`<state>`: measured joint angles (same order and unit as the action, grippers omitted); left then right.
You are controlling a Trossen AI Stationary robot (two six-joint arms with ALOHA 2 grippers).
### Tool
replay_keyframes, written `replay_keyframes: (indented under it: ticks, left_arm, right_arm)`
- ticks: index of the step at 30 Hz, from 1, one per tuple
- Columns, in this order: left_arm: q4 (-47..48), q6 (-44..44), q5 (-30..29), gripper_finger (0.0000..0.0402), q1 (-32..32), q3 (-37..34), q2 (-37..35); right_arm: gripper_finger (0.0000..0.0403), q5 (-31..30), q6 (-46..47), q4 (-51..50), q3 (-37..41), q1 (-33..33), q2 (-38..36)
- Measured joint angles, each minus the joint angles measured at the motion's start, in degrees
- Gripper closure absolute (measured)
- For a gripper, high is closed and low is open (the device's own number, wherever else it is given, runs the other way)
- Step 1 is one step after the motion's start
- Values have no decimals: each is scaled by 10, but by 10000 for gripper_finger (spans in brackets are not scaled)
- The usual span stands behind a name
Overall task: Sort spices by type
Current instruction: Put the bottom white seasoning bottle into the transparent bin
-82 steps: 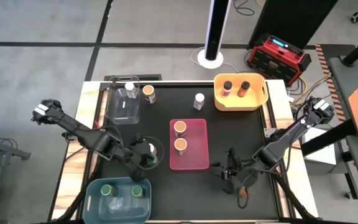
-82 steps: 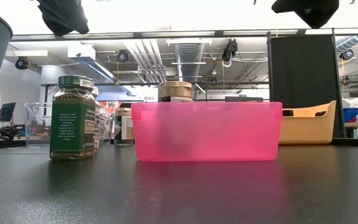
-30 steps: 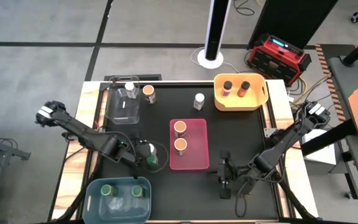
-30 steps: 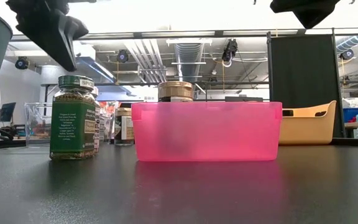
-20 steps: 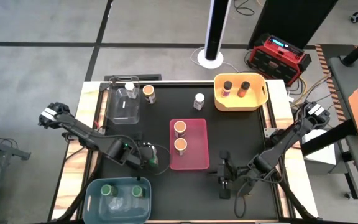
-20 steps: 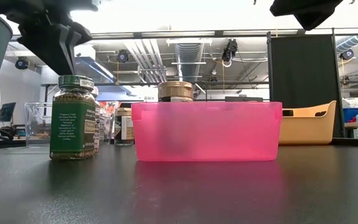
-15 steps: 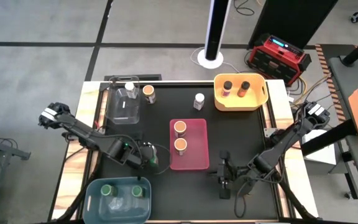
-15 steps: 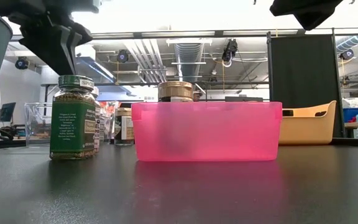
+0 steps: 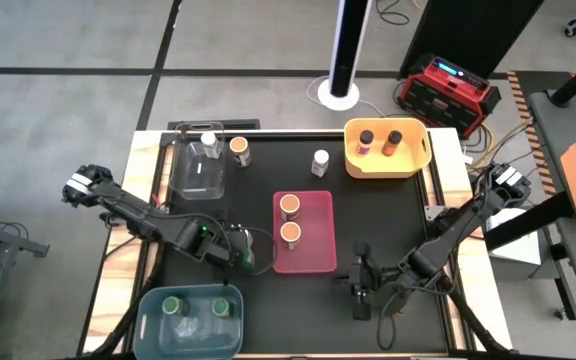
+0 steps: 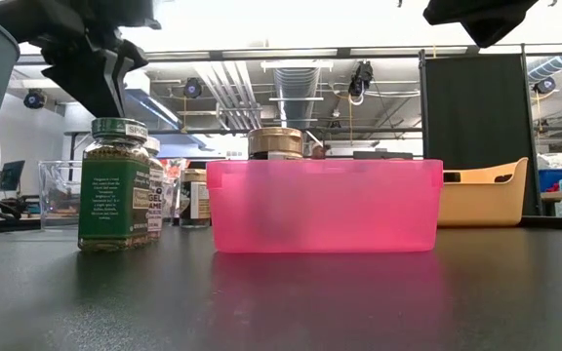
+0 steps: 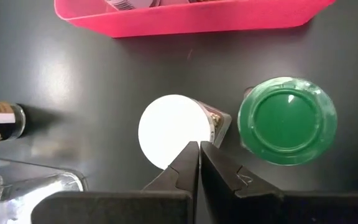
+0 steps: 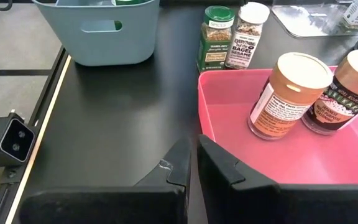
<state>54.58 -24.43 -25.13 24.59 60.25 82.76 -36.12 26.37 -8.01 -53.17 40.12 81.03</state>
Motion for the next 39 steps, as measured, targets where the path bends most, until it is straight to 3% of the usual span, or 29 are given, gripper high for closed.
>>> replay_keyframes:
  ticks: [5,9,12,16,23,32,39]
  left_arm:
    - [2,1,1,402,0,3,-2]
    - [5,-18,-3,401,-1,45,-5]
    - [17,-86,-39,397,-10,94,-5]
    - [84,-159,-44,376,-22,159,-4]
    - [132,-188,7,288,-24,187,-2]
    - [131,-254,52,147,-42,147,-2]
    - [106,-349,49,114,-75,106,-2]
  right_arm:
    - [385,0,2,0,0,0,0]
    - [385,0,8,0,0,0,0]
    - [385,0,8,0,0,0,0]
    - [385,0,7,0,0,0,0]
    - [385,1,6,0,0,0,0]
    - [385,1,-11,-2,0,0,0]
    - [385,5,-34,-2,0,0,0]
